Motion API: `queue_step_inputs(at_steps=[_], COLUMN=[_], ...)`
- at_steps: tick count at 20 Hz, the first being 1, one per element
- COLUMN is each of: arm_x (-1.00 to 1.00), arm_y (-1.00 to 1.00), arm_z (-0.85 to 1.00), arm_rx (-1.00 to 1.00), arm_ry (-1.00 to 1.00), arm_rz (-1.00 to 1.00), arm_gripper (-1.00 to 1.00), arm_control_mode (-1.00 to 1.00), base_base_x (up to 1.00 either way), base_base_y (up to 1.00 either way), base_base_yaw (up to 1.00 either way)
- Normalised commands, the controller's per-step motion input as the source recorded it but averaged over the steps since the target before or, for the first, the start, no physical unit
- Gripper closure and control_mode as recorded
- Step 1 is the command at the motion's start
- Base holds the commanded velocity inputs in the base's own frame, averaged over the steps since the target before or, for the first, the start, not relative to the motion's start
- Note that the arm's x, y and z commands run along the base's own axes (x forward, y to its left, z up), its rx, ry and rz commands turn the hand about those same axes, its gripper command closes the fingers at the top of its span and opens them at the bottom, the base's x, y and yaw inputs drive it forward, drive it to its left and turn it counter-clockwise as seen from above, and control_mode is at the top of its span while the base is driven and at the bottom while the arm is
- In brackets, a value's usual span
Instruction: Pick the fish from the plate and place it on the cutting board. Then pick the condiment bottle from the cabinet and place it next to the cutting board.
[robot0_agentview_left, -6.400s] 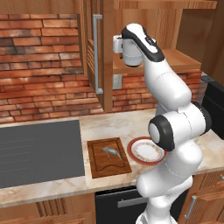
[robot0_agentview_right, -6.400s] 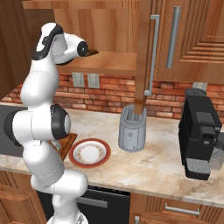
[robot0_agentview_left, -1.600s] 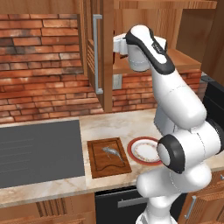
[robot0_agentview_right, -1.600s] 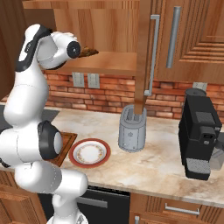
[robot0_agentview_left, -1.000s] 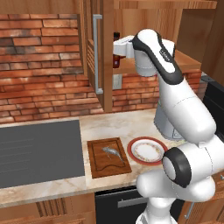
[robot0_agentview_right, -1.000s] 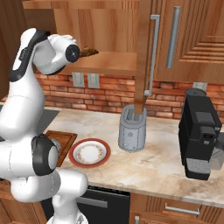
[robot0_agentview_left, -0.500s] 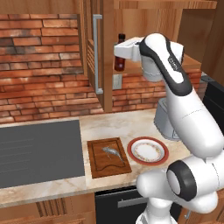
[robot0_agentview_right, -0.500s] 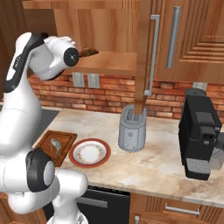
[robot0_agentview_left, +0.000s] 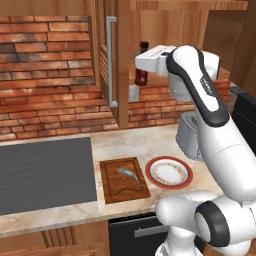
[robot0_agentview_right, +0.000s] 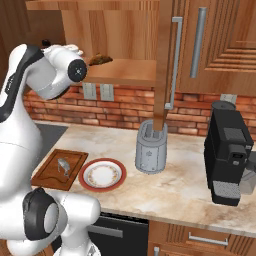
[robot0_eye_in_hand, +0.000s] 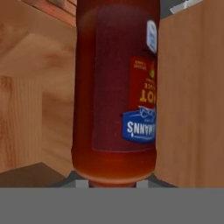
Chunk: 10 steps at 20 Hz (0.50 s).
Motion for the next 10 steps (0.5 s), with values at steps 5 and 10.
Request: queue_step_inputs(at_steps=[5, 10], arm_x=[-0.43, -0.45], arm_y=[-0.05, -0.05], arm_z=[0.0, 0.0], arm_rx=[0.0, 0.0], arm_ry=[0.0, 0.01], arm_rz=[-0.01, -0.01], arm_gripper=[1.0, 1.0], arm_control_mode=[-1.0, -1.0], base_base_x=[0.0, 0.0], base_base_y=[0.0, 0.0], base_base_yaw=[0.0, 0.0])
